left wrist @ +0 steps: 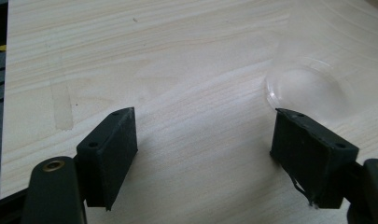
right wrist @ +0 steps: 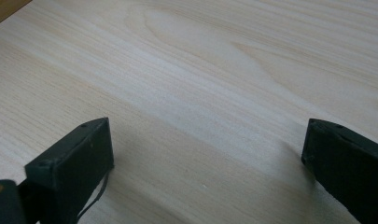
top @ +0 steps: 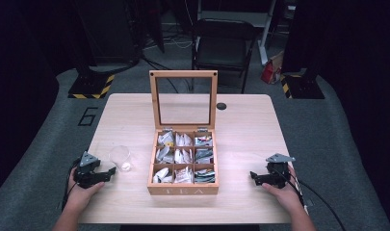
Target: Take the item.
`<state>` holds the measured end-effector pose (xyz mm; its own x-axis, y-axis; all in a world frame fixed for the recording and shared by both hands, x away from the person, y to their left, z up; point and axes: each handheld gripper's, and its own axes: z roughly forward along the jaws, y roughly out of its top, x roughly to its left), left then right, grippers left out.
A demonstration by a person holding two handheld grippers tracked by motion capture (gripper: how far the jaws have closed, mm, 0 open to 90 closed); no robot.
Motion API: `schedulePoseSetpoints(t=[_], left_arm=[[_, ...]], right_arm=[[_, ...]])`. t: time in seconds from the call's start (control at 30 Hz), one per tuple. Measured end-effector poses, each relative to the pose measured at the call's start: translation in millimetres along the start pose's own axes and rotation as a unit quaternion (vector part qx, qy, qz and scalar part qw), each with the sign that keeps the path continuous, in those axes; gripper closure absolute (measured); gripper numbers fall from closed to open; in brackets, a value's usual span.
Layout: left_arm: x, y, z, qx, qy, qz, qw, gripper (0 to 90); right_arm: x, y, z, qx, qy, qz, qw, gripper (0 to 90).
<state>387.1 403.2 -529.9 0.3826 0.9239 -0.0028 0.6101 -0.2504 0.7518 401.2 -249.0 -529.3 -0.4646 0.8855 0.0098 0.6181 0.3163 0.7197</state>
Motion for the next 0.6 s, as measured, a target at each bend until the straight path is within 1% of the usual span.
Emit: schedulePoseSetpoints(t=[0.03,0.07,0.1,0.13,0.17,0.27,0.3,0.33,0.37,0.4,0.43,0.47,0.53,0.6], left_arm=[[-0.3,0.0,0.7,-0.003,0.000,0.001,1.0000,21.2],[-0.2,0.1,0.5,0.001,-0.001,0.005,1.0000,20.4],[-0.3,0.1,1.1,0.000,0.000,0.006,1.0000,18.7],[-0.7,-0.1,1.7,-0.001,-0.002,0.004,1.0000,15.8],[-1.3,-0.2,2.1,-0.001,-0.005,0.002,1.0000,15.8],[0.0,0.4,2.5,0.000,-0.005,0.006,1.0000,14.8],[0.7,1.0,1.5,0.007,-0.008,0.008,0.9999,14.8],[0.4,0.5,1.9,0.003,-0.008,0.004,1.0000,15.0],[1.1,0.2,2.0,-0.001,-0.006,0.008,1.0000,15.4],[1.3,0.2,1.1,0.003,-0.008,0.008,0.9999,15.9],[1.6,-0.2,0.8,0.001,-0.009,0.008,0.9999,16.3],[0.8,-0.9,1.3,-0.004,-0.009,0.000,0.9999,16.7],[2.3,-0.7,0.4,-0.003,-0.005,0.006,1.0000,18.9],[2.2,-0.7,0.4,-0.003,-0.005,0.005,1.0000,18.9]], right_arm=[[-0.1,0.0,-0.4,0.002,0.004,-0.002,1.0000,0.9],[0.2,0.1,-0.6,0.003,0.007,0.000,1.0000,0.3],[-0.1,0.3,-0.4,0.006,0.008,-0.004,0.9999,0.0],[0.8,0.2,0.2,0.005,0.004,-0.002,1.0000,0.0],[0.8,0.2,0.2,0.005,0.004,-0.002,1.0000,0.0],[1.0,0.3,0.3,0.005,0.003,-0.001,1.0000,0.0],[0.9,0.3,0.3,0.005,0.003,-0.001,1.0000,0.0],[1.0,0.3,0.3,0.005,0.003,-0.001,1.0000,0.0],[0.8,0.2,0.2,0.006,0.004,-0.002,1.0000,0.0],[1.0,0.3,0.3,0.005,0.003,-0.001,1.0000,0.0],[1.0,0.3,0.3,0.005,0.003,-0.001,1.0000,0.0],[0.8,0.2,0.1,0.006,0.004,-0.002,1.0000,0.0],[1.0,0.3,0.3,0.005,0.003,-0.001,1.0000,0.0],[1.0,0.3,0.3,0.005,0.003,-0.001,1.0000,0.0]])
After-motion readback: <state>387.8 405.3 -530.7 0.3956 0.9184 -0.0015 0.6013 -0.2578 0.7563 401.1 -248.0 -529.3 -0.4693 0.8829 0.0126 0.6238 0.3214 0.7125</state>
